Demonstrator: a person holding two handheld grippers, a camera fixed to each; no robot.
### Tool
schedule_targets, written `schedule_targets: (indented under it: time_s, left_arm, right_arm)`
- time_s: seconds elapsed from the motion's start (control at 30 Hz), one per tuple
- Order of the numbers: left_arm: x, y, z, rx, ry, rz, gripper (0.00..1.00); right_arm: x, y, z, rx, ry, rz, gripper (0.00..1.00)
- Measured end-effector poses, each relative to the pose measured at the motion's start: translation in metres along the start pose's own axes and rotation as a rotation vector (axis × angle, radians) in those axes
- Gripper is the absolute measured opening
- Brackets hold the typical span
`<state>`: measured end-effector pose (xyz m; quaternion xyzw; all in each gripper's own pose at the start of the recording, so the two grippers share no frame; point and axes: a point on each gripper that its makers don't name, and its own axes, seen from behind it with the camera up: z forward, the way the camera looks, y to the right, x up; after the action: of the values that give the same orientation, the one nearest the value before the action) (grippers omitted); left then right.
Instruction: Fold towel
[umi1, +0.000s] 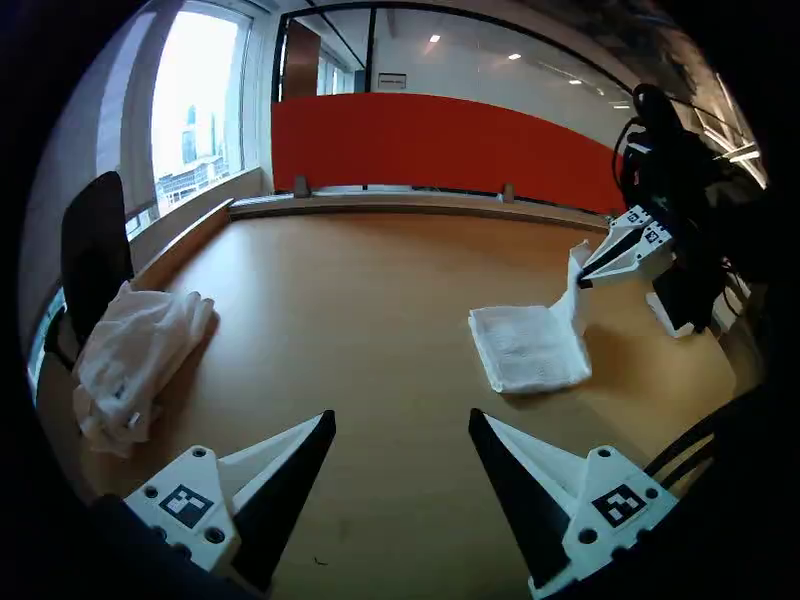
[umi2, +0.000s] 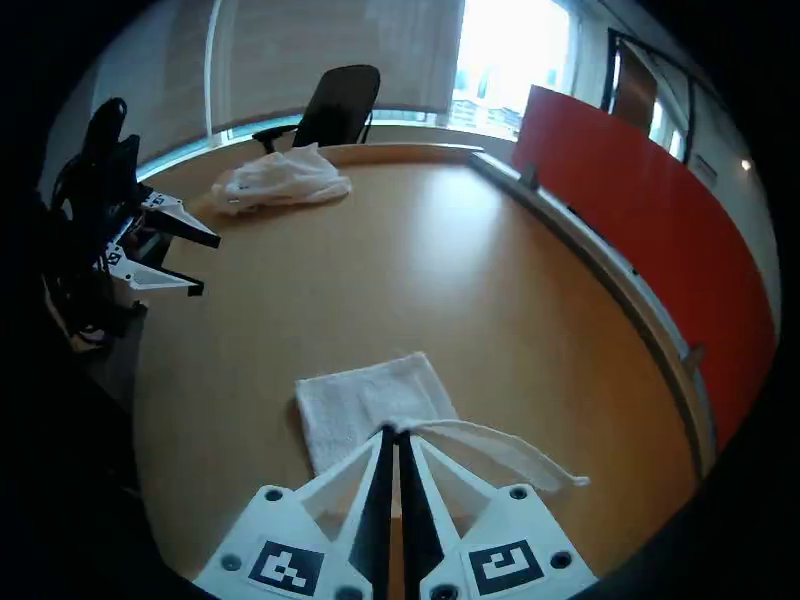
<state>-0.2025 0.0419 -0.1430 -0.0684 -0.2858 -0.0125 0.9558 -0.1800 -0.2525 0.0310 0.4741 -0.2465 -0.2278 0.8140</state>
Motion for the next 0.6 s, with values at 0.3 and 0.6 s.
schedule_targets:
  time_s: [0.3, 0.6]
  left_arm:
    - [-0.006, -0.006, -0.005, 0.023, -0.004, -0.014, 0.99]
    - [-0.008, -0.009, -0.006, 0.039, -0.003, -0.03, 0.99]
  right_arm:
    - [0.004, -0.039, 0.052, 0.138, -0.046, -0.061, 0.04]
    - [-0.013, -0.061, 0.086, 0.204, -0.105, -0.036, 0.04]
